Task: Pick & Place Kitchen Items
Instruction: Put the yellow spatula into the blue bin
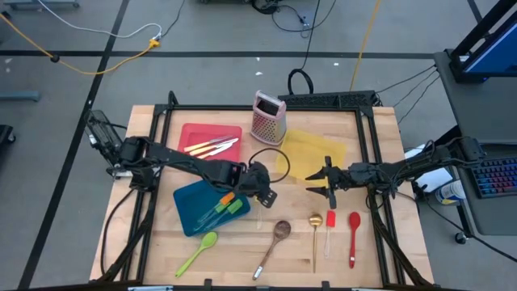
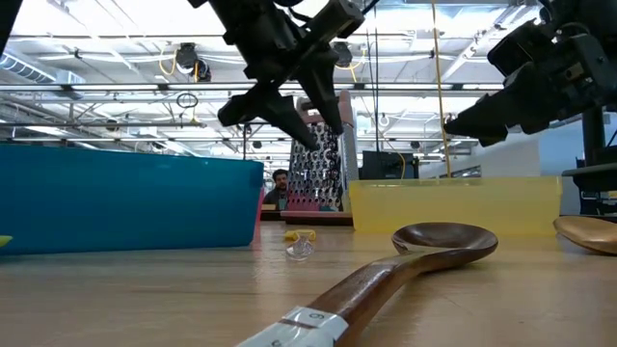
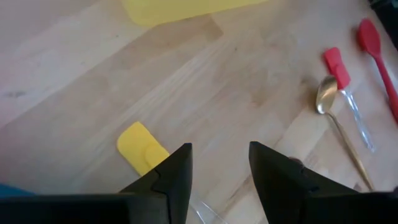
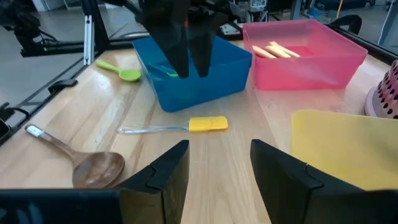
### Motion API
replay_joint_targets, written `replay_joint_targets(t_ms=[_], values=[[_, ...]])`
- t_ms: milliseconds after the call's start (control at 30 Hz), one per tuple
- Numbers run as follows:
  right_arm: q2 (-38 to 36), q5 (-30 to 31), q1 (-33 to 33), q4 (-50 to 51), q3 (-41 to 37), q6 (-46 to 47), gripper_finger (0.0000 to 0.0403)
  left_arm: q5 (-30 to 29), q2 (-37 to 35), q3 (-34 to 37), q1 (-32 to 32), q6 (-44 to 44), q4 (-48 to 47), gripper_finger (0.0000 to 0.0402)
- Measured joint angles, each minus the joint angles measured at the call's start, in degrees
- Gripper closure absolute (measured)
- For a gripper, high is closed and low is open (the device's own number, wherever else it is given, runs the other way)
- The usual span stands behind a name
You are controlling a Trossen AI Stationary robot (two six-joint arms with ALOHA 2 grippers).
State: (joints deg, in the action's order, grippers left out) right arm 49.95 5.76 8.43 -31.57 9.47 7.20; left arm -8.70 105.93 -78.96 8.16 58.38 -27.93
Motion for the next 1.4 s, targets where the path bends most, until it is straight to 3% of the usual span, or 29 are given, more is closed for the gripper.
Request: replay_joint_targets(t_ms=[267, 400, 633, 967, 1167, 1300, 1400], values=[[-0.02, -0.04, 0.0, -0.24, -1.44, -0.85, 0.0239, 1.93, 2.24, 0.11, 0.0, 4.66, -1.85, 0.0252], [-0.01, -0.05, 0.04, -1.05, -3.21, -0.8, 0.0239, 5.77, 4.75, 0.02, -0.34, 5.9, -3.58, 0.0252], [-0.07, -0.07, 0.31, -9.67, -5.68, -2.31, 0.0239, 7.18, 5.88, -0.02, -2.26, 8.96, -5.26, 0.0252], [0.0, -0.04, 0.31, -10.03, -5.84, -2.34, 0.0239, 14.16, 10.56, -0.37, -4.24, 11.02, -4.5, 0.0252], [-0.02, -0.05, 0.31, -9.77, -5.9, -2.34, 0.0239, 15.37, 10.8, -0.28, -5.38, 11.39, -4.98, 0.0252], [-0.02, -0.07, 0.31, -9.65, -5.95, -2.34, 0.0239, 20.29, 10.38, -0.17, -6.55, 10.76, -5.41, 0.0252], [-0.01, -0.08, 0.31, -8.93, -5.99, -2.34, 0.0239, 27.99, 9.61, 0.17, -7.62, 11.05, -6.06, 0.0252]])
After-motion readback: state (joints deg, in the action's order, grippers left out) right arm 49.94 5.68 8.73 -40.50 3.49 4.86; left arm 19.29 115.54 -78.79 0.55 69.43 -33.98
